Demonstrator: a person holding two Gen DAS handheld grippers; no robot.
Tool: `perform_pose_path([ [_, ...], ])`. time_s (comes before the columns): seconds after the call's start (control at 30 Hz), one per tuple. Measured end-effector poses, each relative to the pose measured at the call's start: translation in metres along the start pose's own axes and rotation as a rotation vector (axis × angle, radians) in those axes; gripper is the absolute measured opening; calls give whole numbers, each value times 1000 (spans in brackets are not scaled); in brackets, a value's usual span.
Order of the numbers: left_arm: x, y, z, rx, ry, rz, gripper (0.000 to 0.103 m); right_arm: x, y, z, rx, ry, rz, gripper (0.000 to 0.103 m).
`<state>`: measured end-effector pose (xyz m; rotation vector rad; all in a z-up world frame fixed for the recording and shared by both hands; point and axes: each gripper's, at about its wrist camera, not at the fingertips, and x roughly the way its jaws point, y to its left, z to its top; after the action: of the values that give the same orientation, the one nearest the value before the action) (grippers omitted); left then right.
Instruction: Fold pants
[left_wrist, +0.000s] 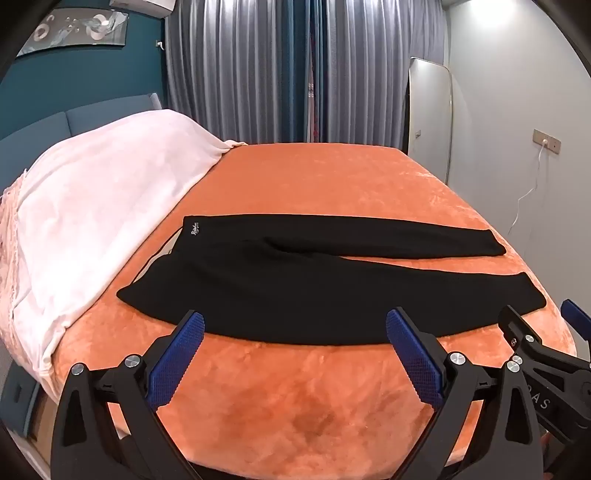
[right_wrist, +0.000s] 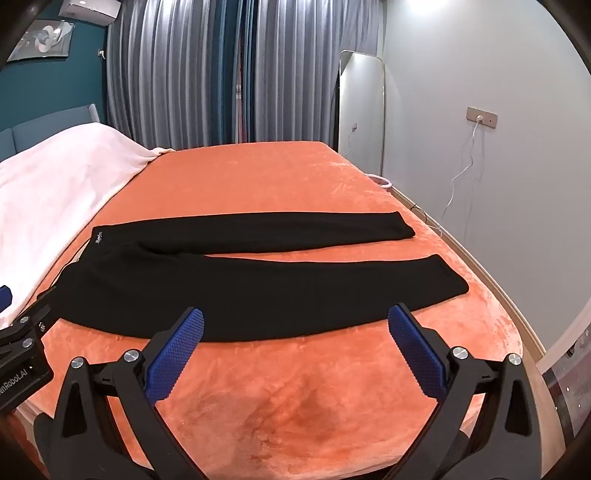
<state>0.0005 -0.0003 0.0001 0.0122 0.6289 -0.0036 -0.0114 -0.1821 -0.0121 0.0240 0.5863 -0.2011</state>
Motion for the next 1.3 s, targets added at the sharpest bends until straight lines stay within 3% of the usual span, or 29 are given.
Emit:
perform_pose_path([
  [1.3,7,3,-4,31,4,29,97,-1,6,4,-2,1,-1,98],
])
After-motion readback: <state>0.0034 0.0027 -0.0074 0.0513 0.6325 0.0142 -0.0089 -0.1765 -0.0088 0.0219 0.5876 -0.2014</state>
